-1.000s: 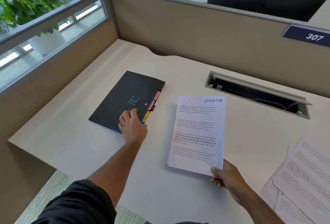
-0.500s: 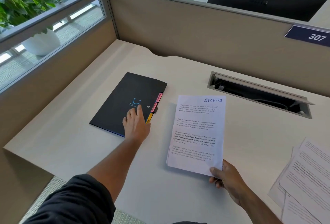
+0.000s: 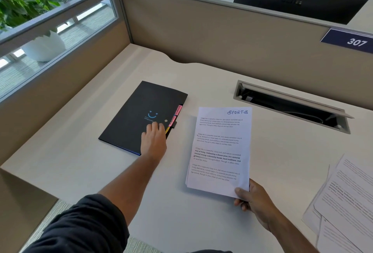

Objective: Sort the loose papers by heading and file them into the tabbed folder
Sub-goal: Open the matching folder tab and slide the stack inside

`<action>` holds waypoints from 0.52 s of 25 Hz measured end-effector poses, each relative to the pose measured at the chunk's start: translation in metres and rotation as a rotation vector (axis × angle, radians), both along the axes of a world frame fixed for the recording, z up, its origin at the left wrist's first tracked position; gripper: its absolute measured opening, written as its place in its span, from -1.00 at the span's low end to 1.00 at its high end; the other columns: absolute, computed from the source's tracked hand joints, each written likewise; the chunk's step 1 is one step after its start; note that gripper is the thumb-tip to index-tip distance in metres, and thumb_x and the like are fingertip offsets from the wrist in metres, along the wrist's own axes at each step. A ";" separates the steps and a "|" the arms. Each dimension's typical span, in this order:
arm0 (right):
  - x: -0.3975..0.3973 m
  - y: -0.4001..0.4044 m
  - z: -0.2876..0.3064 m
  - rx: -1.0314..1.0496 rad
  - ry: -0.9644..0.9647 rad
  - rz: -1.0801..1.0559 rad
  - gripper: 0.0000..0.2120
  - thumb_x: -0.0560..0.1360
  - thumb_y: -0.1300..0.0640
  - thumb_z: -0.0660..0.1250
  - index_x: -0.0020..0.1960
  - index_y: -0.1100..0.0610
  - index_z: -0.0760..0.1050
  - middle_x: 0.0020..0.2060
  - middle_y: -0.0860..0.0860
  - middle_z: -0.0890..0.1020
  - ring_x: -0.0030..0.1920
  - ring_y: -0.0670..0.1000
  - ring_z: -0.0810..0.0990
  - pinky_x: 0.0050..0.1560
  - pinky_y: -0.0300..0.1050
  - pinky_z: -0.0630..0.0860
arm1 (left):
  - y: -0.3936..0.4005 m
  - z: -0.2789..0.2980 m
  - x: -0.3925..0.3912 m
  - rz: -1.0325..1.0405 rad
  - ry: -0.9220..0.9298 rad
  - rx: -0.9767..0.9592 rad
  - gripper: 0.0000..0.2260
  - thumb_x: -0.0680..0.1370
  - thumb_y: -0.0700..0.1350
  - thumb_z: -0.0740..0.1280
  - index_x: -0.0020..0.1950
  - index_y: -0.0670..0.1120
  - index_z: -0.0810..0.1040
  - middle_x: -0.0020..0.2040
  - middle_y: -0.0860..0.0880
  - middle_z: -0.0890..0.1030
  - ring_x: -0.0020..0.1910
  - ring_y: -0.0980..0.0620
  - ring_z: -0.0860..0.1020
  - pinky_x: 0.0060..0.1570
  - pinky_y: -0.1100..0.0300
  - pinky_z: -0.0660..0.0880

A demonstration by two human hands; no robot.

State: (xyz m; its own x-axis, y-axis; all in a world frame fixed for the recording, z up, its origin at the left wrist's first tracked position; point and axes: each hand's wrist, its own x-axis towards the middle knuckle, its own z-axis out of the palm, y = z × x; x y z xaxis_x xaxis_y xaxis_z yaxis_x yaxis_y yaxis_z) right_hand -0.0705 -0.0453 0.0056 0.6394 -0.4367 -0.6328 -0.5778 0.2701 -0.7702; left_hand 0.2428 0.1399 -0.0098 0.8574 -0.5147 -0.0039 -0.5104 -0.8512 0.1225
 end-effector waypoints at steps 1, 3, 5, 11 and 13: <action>0.000 -0.001 0.000 0.001 -0.002 -0.001 -0.79 0.62 0.34 0.29 0.19 0.16 0.58 -0.17 0.10 0.73 -0.31 0.05 0.61 -0.36 -0.12 0.44 | 0.001 0.003 0.003 0.000 0.011 -0.019 -0.77 0.55 -0.26 0.29 0.21 -0.15 0.52 0.13 -0.11 0.53 0.07 -0.09 0.47 -0.09 0.09 0.45; 0.001 -0.003 0.000 0.001 -0.004 -0.001 -0.80 0.62 0.34 0.29 0.19 0.18 0.58 -0.17 0.12 0.73 -0.32 0.05 0.60 -0.35 -0.12 0.43 | 0.002 0.010 0.012 0.018 0.059 -0.090 -0.88 0.57 -0.27 0.27 0.07 -0.16 0.56 0.05 -0.10 0.55 0.02 -0.08 0.47 -0.13 0.09 0.47; 0.005 -0.005 0.001 -0.002 -0.001 0.005 -0.80 0.62 0.33 0.29 0.20 0.19 0.58 -0.20 0.15 0.71 -0.32 0.05 0.58 -0.35 -0.12 0.42 | 0.005 0.019 0.022 0.046 0.082 -0.147 -0.88 0.57 -0.27 0.28 0.02 -0.16 0.60 -0.02 -0.07 0.57 -0.03 -0.05 0.49 -0.12 0.09 0.51; 0.027 -0.004 0.008 0.044 -0.046 0.034 -0.79 0.62 0.34 0.27 0.21 0.22 0.57 -0.25 0.12 0.66 -0.36 0.04 0.52 -0.38 -0.13 0.37 | 0.018 0.042 0.037 0.058 0.117 -0.241 -0.81 0.50 -0.29 0.31 -0.03 -0.10 0.68 -0.06 -0.03 0.60 -0.11 -0.05 0.56 -0.11 0.03 0.58; 0.036 -0.002 0.013 0.065 -0.061 0.040 -0.79 0.62 0.36 0.26 0.20 0.23 0.57 -0.25 0.10 0.66 -0.38 0.03 0.50 -0.40 -0.14 0.34 | 0.020 0.048 0.037 0.055 0.119 -0.253 -0.80 0.52 -0.30 0.30 -0.02 -0.10 0.69 -0.04 -0.05 0.62 -0.11 -0.04 0.57 -0.12 0.08 0.56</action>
